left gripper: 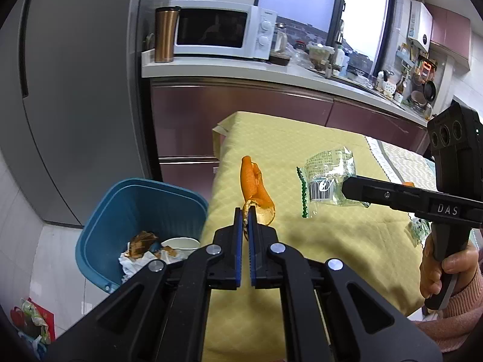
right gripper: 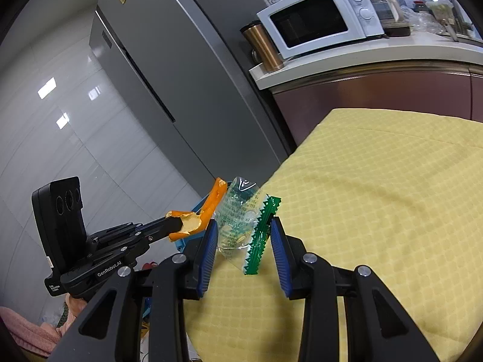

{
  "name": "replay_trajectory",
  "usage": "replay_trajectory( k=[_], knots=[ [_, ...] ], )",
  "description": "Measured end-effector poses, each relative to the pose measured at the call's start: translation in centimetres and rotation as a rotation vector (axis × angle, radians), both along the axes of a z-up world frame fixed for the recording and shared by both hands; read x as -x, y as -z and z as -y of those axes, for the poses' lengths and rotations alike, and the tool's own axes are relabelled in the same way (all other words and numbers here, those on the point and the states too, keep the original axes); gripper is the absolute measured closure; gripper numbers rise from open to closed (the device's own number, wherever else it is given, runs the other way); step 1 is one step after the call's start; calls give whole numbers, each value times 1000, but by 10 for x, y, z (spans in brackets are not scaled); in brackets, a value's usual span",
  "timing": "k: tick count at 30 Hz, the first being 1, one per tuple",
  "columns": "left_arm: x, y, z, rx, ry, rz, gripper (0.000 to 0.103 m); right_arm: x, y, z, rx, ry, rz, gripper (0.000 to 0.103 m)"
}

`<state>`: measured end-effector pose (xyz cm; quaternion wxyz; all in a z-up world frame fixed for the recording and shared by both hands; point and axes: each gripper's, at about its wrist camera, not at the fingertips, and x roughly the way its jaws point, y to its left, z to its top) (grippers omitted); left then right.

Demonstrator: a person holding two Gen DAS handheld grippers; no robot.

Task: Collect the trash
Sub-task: 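Carry the orange peel and plastic bag toward the teal bin with both tools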

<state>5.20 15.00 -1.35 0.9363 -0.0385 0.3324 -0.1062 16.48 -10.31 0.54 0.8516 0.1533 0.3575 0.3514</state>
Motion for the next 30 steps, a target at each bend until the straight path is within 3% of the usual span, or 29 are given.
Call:
replay_trajectory(
  k=[16,30],
  knots=[
    [-2,0,-42,2,-108,0,99,-11,-1,-45,16,-90,5,69],
    [-2,4,-53,-2,-140,-7,99,-23,-3,-72,27,-143,4,69]
  ],
)
